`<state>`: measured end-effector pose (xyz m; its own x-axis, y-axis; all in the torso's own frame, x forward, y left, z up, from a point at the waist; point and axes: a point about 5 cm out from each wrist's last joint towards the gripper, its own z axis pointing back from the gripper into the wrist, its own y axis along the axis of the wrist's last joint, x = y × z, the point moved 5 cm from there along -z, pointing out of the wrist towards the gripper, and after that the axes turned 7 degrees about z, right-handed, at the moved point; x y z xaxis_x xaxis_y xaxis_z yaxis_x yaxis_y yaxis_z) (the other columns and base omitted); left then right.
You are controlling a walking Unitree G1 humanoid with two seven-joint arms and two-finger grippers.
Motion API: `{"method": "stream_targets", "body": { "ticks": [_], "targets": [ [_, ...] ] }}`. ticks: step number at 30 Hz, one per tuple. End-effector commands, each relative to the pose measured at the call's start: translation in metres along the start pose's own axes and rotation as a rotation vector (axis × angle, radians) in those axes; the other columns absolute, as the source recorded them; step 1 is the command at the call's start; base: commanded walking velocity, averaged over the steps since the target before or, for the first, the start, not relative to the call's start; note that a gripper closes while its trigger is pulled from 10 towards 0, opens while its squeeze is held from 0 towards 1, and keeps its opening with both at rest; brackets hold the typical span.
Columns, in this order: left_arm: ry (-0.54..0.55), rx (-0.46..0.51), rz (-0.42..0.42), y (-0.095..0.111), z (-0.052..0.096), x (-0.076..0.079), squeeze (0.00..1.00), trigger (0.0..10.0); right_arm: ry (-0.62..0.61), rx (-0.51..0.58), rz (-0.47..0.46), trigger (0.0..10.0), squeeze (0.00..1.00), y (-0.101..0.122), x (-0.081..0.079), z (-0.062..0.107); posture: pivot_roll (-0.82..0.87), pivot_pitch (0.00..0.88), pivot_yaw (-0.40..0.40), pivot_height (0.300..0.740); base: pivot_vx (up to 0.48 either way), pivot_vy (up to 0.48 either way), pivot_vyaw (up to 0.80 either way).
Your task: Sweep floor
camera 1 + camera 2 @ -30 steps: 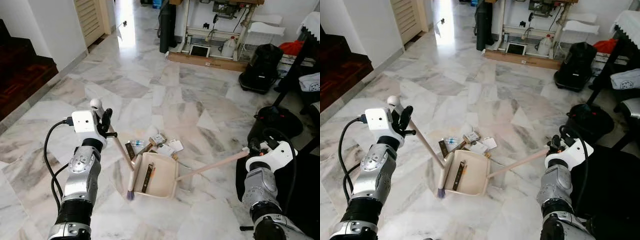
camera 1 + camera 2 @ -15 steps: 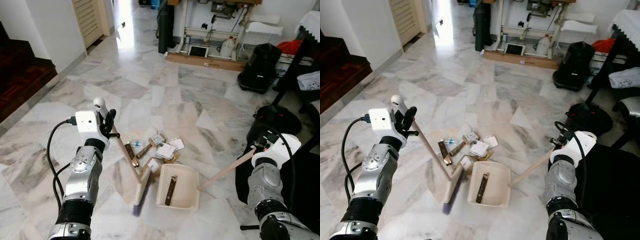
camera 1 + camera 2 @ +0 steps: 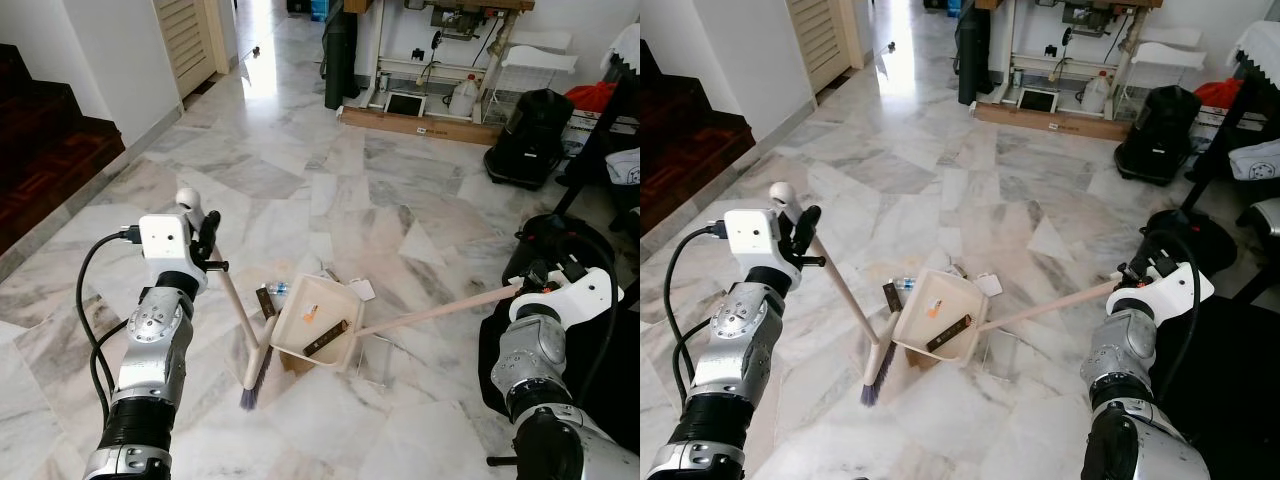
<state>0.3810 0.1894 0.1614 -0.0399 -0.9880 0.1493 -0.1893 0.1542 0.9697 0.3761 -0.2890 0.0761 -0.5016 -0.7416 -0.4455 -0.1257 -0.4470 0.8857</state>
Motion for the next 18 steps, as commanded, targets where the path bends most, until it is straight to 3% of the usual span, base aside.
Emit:
{"method": "stream_targets", "body": {
  "ticks": [1,5,12,18],
  "targets": [
    [0.002,0.017,-0.030,0.001,0.003,0.000,0.00,10.0,0.035,0.040,-0.026,10.0,0.00,0.008,-0.010,-0.001,0.01,0.000,0.013,0.740,0.000,0.000,0.00],
    [0.033,0.005,-0.092,-0.006,0.008,-0.007,0.00,10.0,0.092,0.057,0.071,10.0,0.00,0.008,-0.020,0.001,0.01,0.000,0.004,0.740,0.000,0.000,0.00],
    [0.113,0.036,-0.097,-0.002,0.008,-0.017,0.00,10.0,0.169,0.083,0.100,10.0,0.00,0.012,-0.040,0.002,0.01,0.000,-0.007,0.740,0.000,0.000,0.00],
    [0.149,0.012,-0.113,-0.013,0.012,-0.014,0.00,10.0,0.172,0.078,0.140,10.0,0.00,0.011,-0.040,0.002,0.00,0.000,-0.006,0.740,0.000,0.000,0.00]
  ]
}}
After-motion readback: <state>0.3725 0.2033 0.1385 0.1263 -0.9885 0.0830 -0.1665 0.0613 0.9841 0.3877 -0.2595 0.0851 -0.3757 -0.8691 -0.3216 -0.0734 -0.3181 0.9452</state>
